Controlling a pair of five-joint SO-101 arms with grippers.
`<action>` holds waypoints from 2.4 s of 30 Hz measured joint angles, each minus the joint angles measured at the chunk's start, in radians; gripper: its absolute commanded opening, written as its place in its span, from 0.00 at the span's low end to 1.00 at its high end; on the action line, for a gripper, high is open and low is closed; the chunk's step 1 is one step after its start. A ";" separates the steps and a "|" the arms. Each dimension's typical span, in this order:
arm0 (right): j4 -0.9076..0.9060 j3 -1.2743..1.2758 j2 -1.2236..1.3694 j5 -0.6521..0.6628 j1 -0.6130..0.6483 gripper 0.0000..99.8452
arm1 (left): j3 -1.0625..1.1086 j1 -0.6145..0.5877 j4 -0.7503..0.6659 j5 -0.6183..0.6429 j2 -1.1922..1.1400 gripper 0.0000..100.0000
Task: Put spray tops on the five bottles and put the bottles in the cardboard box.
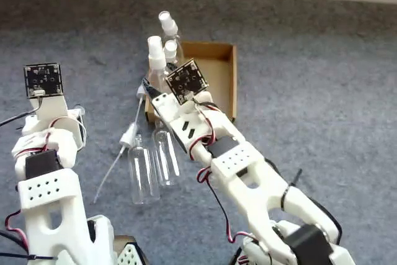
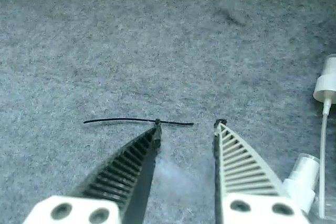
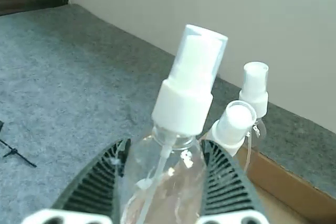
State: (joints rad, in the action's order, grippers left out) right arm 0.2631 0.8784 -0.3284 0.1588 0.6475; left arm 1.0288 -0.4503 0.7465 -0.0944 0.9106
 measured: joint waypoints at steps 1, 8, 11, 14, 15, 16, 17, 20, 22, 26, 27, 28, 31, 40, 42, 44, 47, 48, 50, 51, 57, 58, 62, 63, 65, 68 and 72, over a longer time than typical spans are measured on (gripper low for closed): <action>0.055 0.000 0.031 0.000 -0.002 0.00 | 0.000 0.000 0.000 0.000 0.000 0.16; 0.278 -0.002 0.192 0.000 -0.026 0.00 | 0.000 0.000 0.000 0.000 0.000 0.16; 0.307 -0.002 0.233 0.000 -0.038 0.00 | 0.000 0.000 0.000 0.000 0.000 0.16; 0.318 -0.002 0.267 0.000 -0.046 0.00 | 0.000 0.000 0.000 0.000 0.000 0.16; 0.318 -0.002 0.278 0.000 -0.048 0.00 | 0.000 0.000 0.000 0.000 0.000 0.16; 0.319 -0.002 0.288 0.000 -0.048 0.00 | 0.000 0.000 0.000 0.000 0.000 0.16; 0.319 -0.002 0.299 0.000 -0.048 0.00 | 0.000 0.000 0.000 0.000 0.000 0.16; 0.364 -0.002 0.328 0.000 -0.051 0.00 | 0.000 0.000 0.000 0.000 0.000 0.16; 0.411 0.000 0.347 0.000 -0.051 0.00 | 0.000 0.000 0.000 0.000 0.000 0.16; 0.477 0.044 0.354 0.000 -0.051 0.00 | 0.000 0.000 0.000 0.000 0.000 0.16; 0.483 0.052 0.354 0.000 -0.051 0.00 | 0.000 0.000 0.000 0.000 0.000 0.16; 0.488 0.057 0.354 0.000 -0.051 0.00 | 0.000 0.000 0.000 0.000 0.000 0.16; 0.493 0.058 0.361 0.000 -0.051 0.00 | 0.000 0.000 0.000 0.000 0.000 0.16; 0.494 0.101 0.362 0.000 -0.051 0.00 | 0.000 0.000 0.000 0.000 0.000 0.16; 0.496 0.110 0.361 0.000 -0.051 0.00 | 0.000 0.000 0.000 0.000 0.000 0.16; 0.500 0.114 0.361 0.002 -0.051 0.00 | 0.000 0.000 0.000 0.000 0.000 0.16; 0.514 0.114 0.361 0.002 -0.051 0.00 | 0.000 0.000 0.000 0.000 0.000 0.16; 0.531 0.120 0.361 0.002 -0.051 0.00 | 0.000 0.000 0.000 0.000 0.000 0.16; 0.563 0.144 0.361 0.002 -0.051 0.00 | 0.000 0.000 0.000 0.000 0.000 0.16; 0.575 0.160 0.361 0.002 -0.052 0.00 | 0.000 0.000 0.000 0.000 0.000 0.16; 0.628 0.184 0.361 0.002 -0.055 0.00 | 0.000 0.000 0.000 0.000 0.000 0.16; 0.634 0.184 0.361 0.002 -0.055 0.00 | 0.000 0.000 0.000 0.000 0.000 0.16; 0.641 0.184 0.361 0.002 -0.054 0.00 | 0.000 0.000 0.000 0.000 0.000 0.16; 0.641 0.184 0.361 0.002 -0.054 0.00 | 0.000 0.000 0.000 0.000 0.000 0.16; 0.641 0.184 0.361 0.002 -0.054 0.00 | 0.000 0.000 0.000 0.000 0.000 0.16; 0.641 0.184 0.361 0.002 -0.054 0.00 | 0.000 0.000 0.000 0.000 0.000 0.16; 0.641 0.184 0.361 0.002 -0.054 0.00 | 0.000 0.000 0.000 0.000 0.000 0.16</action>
State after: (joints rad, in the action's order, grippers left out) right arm 0.9045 1.0625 0.0322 0.1603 0.5938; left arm 1.0288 -0.4503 0.7465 -0.0944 0.9106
